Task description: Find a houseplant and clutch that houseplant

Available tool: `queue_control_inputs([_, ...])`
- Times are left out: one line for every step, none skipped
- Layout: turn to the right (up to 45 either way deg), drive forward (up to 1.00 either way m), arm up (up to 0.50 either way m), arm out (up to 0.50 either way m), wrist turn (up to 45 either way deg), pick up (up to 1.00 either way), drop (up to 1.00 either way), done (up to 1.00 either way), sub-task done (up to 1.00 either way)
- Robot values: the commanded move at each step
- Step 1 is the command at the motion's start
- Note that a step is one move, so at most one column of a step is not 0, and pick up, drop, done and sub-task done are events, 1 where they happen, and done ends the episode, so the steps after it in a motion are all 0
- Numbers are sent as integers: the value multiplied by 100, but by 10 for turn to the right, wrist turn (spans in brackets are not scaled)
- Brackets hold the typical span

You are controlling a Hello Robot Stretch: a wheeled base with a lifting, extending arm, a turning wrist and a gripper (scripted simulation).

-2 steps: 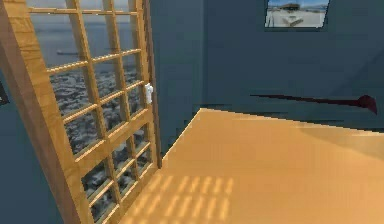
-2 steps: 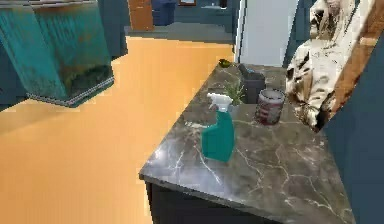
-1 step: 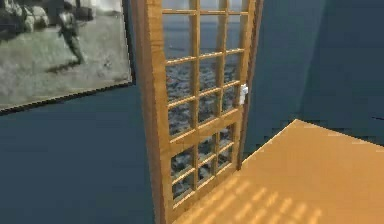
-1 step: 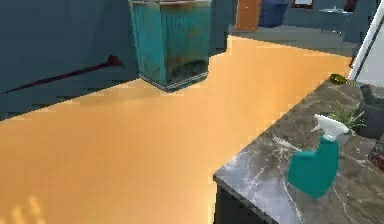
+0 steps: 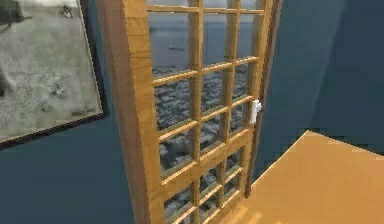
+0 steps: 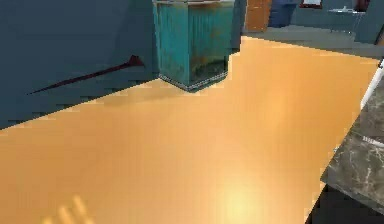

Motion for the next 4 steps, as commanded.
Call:
queue_control_inputs([450,0,0,0,0,0,0,0,0])
queue_control_inputs([450,0,0,0,0,0,0,0,0])
queue_control_inputs([450,0,0,0,0,0,0,0,0])
queue_control_inputs([390,0,0,0,0,0,0,0,0])
